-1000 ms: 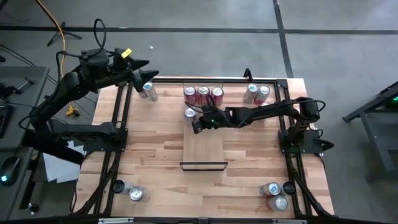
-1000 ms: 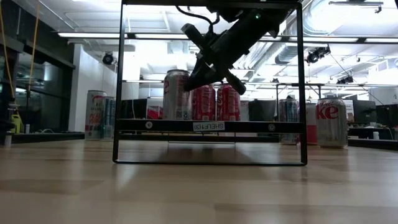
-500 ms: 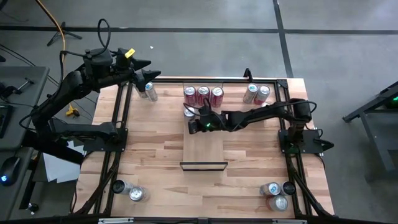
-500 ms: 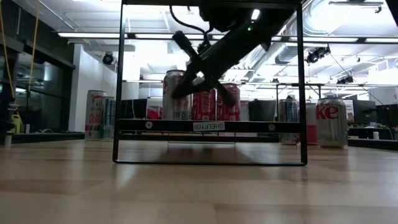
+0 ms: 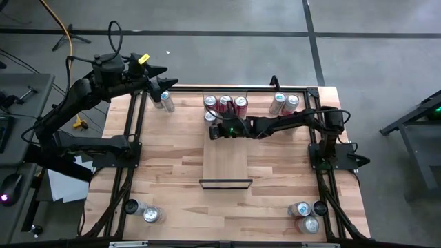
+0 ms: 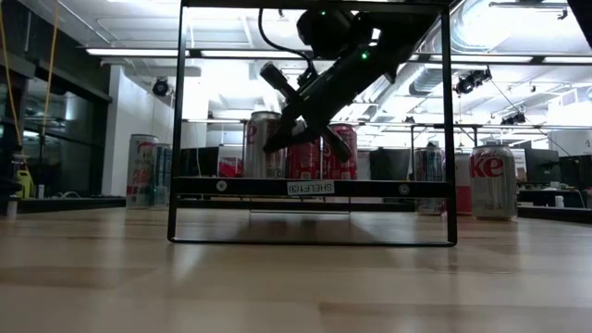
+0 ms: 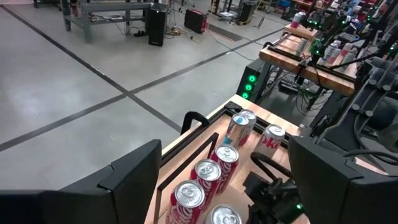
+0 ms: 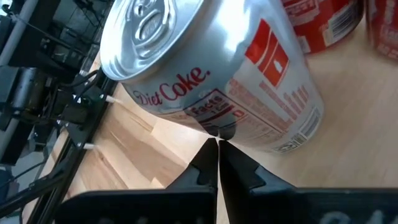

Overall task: Place canned beverage on shelf
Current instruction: Put the top left red silver soda can on the shelf

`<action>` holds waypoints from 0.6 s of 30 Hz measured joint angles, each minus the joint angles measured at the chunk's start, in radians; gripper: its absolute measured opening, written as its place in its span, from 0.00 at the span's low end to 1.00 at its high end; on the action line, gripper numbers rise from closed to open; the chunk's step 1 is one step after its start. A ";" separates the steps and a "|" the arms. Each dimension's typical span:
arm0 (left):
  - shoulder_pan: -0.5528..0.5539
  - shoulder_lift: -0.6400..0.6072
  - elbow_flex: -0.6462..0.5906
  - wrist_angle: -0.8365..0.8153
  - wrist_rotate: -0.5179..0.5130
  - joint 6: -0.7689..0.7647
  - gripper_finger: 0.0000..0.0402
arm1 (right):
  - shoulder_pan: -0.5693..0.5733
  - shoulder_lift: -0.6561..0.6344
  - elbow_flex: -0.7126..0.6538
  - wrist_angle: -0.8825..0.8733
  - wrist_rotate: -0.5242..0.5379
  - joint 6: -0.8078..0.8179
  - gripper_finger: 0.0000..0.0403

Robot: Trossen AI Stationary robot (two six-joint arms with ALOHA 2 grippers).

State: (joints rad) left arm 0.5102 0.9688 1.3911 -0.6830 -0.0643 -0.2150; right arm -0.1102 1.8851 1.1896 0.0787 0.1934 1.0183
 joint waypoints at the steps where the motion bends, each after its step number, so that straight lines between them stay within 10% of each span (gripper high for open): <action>1: 0.000 0.000 0.000 0.000 0.000 0.000 0.74 | -0.004 0.000 0.000 0.000 -0.007 -0.006 0.00; 18: 0.000 0.000 0.000 0.000 0.000 0.002 0.74 | -0.024 -0.002 0.000 0.036 -0.007 -0.032 0.00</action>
State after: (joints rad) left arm 0.5102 0.9688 1.3911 -0.6827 -0.0643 -0.2134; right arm -0.1344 1.8835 1.1896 0.1152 0.1860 0.9861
